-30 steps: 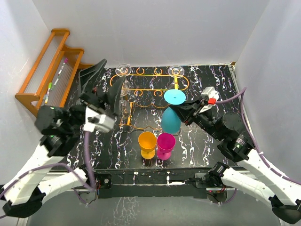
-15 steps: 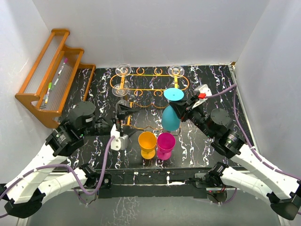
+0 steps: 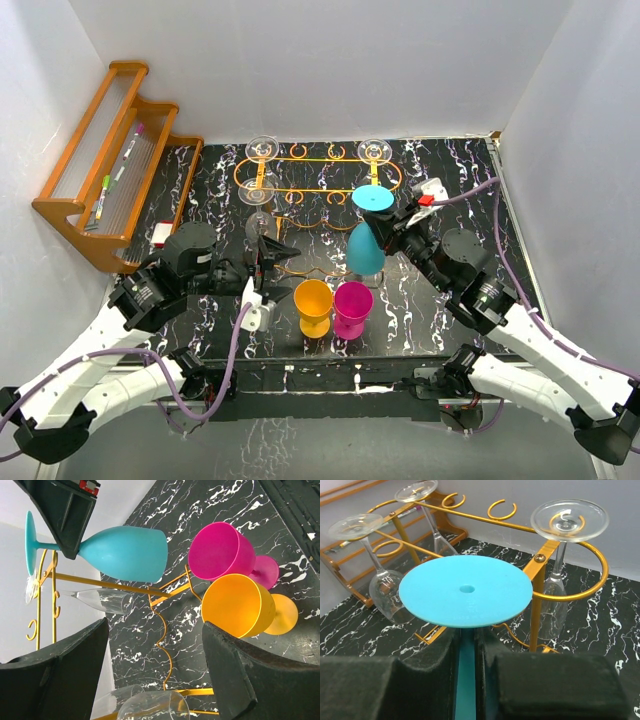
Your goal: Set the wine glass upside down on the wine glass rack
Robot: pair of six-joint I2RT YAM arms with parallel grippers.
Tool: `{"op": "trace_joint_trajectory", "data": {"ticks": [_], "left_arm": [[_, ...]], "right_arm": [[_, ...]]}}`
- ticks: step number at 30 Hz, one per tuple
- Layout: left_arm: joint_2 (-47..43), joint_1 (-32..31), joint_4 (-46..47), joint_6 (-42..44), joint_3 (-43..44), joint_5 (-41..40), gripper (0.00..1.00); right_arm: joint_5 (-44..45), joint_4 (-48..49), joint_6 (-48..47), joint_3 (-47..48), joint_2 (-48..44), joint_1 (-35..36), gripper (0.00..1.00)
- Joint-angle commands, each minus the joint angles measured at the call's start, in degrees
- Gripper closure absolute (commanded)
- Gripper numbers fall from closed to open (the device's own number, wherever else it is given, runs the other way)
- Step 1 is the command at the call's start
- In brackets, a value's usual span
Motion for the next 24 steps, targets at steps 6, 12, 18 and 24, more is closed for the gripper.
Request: {"op": "trace_joint_trajectory", "data": {"ticks": [6,12,18,24], "left_arm": [[1.2,-0.6,-1.7,2.0,-0.3,3.4,0.27],[1.3,-0.8,-1.7,2.0,-0.7,2.9,0.27],[1.5,-1.2,-2.2,1.9,-0.8,2.7,0.27],[2.4,-1.9,-6.6,3.4,0.1,2.6,0.26]], "right_arm": [[5.4,0.6,-1.3,0.5,0.1,-0.1,0.92],[6.3,0.7,-1.8,0.8,1.1,-0.1,0.92],[7.0,2.0,-1.5,0.4,2.4,-0.1,0.92],[8.7,3.2,-0.9,0.1,2.7,-0.1,0.82]]}}
